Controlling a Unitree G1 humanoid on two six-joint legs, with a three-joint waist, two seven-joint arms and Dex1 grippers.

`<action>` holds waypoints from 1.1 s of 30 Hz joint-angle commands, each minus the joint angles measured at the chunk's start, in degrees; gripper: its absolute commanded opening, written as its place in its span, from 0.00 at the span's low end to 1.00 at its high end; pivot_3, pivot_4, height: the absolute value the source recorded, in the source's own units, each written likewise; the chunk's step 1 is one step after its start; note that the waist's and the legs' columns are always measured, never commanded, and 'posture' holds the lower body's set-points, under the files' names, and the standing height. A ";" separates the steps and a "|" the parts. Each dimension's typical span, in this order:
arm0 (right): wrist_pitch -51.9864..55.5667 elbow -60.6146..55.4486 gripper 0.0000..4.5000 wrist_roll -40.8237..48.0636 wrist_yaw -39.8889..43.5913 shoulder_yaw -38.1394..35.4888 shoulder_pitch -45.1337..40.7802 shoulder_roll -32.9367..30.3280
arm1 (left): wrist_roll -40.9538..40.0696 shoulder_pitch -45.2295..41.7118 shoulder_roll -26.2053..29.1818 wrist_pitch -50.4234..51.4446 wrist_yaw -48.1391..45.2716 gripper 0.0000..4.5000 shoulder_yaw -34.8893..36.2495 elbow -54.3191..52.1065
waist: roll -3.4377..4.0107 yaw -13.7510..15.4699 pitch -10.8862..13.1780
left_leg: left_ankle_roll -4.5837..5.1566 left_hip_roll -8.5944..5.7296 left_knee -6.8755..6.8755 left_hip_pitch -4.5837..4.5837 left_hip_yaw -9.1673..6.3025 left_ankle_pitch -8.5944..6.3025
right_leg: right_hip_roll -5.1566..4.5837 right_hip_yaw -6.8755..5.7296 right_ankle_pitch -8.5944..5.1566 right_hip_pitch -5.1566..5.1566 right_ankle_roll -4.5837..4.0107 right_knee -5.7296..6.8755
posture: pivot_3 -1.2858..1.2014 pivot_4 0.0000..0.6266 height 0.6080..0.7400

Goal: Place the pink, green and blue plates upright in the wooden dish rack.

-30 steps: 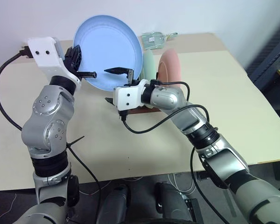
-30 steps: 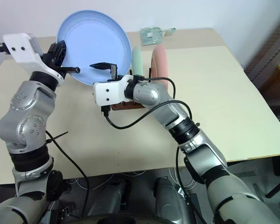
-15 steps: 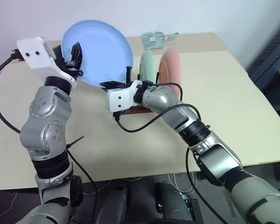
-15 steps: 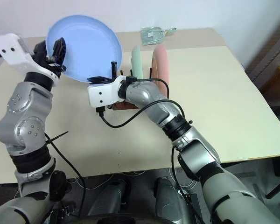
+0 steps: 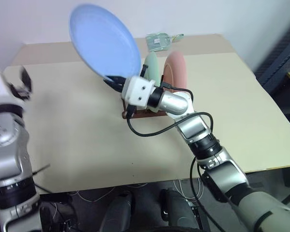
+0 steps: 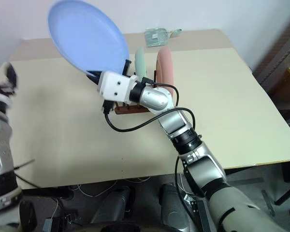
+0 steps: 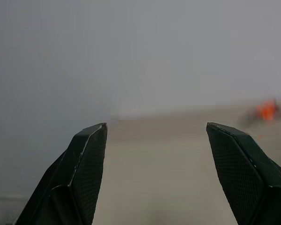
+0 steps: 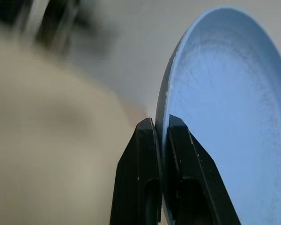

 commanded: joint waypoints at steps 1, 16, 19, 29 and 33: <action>15.79 -11.63 0.00 18.22 -1.71 -5.85 2.17 3.33 | 2.91 4.77 -1.98 -4.83 -3.59 0.77 -6.44 -1.69 | 0.00 0.00 0.00 | 0.01 0.00 -0.01 0.01 0.00 -0.01 | -0.01 0.00 0.01 0.01 -0.03 0.00 | 0.52 0.24 0.99; 40.12 -15.32 0.00 39.74 -23.38 -14.59 7.21 13.09 | 5.11 11.26 -9.54 -13.63 -8.07 0.77 -14.70 0.46 | 0.09 -0.14 0.01 | 0.02 0.11 -0.21 0.07 0.10 -0.02 | 0.02 0.01 0.03 -0.12 -0.10 -0.01 | 0.52 0.24 0.99; 39.76 -14.25 0.00 38.85 -24.60 -14.67 6.98 12.96 | 5.07 11.37 -9.71 -13.74 -8.42 0.77 -14.91 0.04 | 0.09 -0.13 0.01 | 0.02 0.11 -0.20 0.08 0.10 -0.02 | 0.02 0.00 0.03 -0.11 -0.09 -0.02 | 0.52 0.24 0.99; 39.80 -9.41 0.16 37.60 -26.96 -15.48 5.11 12.97 | 4.59 12.44 -9.79 -13.26 -11.93 0.77 -16.68 -2.11 | 0.10 -0.22 0.01 | 0.02 0.12 -0.21 0.08 0.11 -0.02 | 0.04 0.00 0.03 -0.11 -0.09 -0.01 | 0.52 0.24 0.99; 38.25 -8.34 0.55 35.10 -26.37 -14.54 3.18 12.01 | 4.71 12.31 -9.89 -13.17 -12.20 0.77 -16.95 -2.17 | 0.11 -0.28 0.02 | 0.02 0.12 -0.21 0.08 0.11 -0.02 | 0.05 0.00 0.03 -0.11 -0.09 -0.02 | 0.52 0.24 0.99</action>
